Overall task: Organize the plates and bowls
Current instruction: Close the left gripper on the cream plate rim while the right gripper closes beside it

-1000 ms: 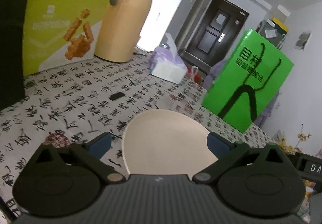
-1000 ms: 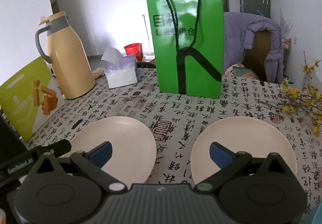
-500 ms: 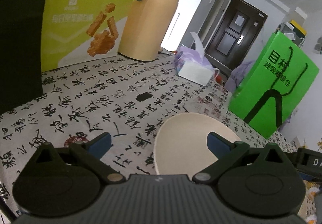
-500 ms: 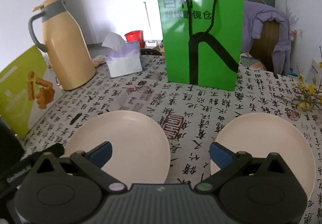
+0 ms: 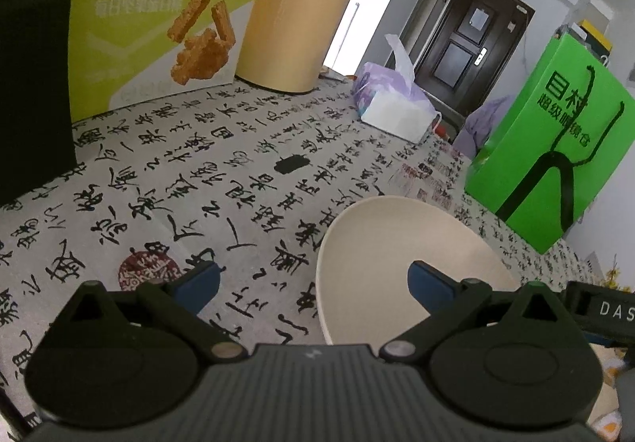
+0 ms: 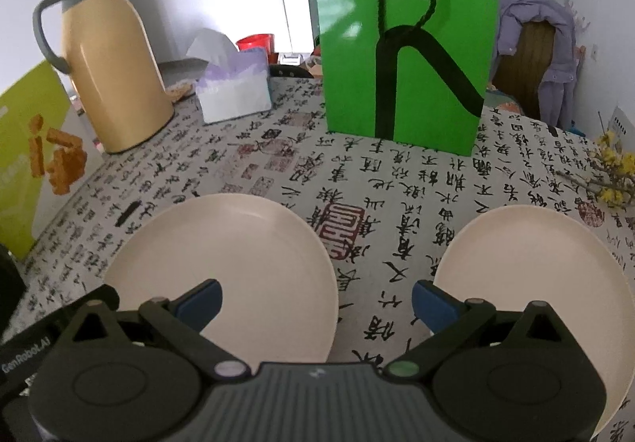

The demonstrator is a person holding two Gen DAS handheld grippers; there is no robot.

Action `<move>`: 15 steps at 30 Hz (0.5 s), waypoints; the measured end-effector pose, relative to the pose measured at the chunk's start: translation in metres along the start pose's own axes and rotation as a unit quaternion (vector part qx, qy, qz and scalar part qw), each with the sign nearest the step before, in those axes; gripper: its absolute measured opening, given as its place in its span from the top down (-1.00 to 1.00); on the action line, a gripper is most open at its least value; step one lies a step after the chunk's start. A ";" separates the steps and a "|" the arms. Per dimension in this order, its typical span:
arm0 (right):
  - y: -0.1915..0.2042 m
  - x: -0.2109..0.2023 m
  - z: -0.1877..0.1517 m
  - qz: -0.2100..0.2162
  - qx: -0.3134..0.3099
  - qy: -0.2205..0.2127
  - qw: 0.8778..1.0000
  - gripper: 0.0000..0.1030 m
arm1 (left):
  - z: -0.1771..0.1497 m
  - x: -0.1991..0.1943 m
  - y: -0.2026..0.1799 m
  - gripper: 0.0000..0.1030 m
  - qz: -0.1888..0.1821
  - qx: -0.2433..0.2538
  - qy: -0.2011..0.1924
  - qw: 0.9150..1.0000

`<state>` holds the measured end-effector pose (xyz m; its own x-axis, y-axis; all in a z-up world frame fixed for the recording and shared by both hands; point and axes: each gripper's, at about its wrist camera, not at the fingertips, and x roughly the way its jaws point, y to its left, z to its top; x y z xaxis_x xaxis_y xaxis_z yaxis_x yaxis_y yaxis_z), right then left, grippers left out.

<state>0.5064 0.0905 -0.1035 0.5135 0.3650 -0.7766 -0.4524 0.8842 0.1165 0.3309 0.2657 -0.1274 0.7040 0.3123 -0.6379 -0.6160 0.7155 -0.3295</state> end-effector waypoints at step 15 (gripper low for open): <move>0.000 0.018 0.011 -0.019 -0.013 0.036 0.999 -0.63 | -0.005 0.007 -0.004 -0.87 0.015 0.018 0.004 1.000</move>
<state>0.5238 0.1001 -0.1110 0.4772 0.3089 -0.8227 -0.4530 0.8887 0.0708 0.3369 0.2624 -0.1341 0.6821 0.3300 -0.6526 -0.6245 0.7271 -0.2851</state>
